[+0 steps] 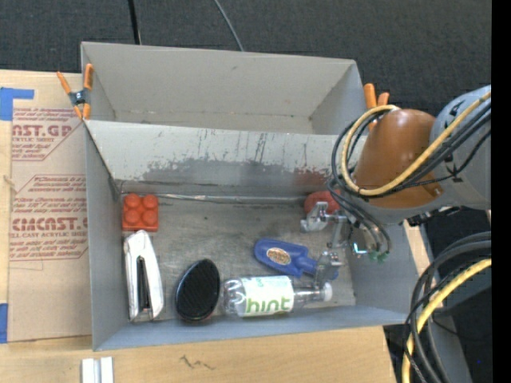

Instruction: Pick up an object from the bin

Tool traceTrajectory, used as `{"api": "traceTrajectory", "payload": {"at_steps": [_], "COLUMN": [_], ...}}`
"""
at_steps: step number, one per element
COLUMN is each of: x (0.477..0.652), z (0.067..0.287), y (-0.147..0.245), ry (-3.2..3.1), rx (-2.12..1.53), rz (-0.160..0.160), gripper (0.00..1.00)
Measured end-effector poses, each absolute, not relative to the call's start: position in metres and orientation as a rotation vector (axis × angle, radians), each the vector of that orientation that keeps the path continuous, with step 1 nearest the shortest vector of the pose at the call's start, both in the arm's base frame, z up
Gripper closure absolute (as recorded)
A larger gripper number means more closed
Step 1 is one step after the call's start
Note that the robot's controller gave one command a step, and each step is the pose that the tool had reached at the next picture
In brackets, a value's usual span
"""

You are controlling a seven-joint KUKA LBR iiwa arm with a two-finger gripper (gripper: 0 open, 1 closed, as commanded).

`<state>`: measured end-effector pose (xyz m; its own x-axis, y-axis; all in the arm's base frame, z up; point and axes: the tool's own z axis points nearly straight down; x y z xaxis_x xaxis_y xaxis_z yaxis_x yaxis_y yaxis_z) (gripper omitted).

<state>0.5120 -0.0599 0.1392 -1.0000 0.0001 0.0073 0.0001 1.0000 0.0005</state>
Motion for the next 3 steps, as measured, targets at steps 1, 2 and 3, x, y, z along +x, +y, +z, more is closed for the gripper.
{"api": "traceTrajectory", "payload": {"at_steps": [1, 2, 3], "x": [0.514, 0.524, 0.524], "z": [0.143, 0.074, 0.074], "y": [-0.060, -0.063, -0.063], "ry": [-3.142, -3.141, -3.141], "rx": [0.001, 0.239, 0.240], "rz": [0.000, 0.003, 0.003], "gripper": [0.00, 1.00, 1.00]}}
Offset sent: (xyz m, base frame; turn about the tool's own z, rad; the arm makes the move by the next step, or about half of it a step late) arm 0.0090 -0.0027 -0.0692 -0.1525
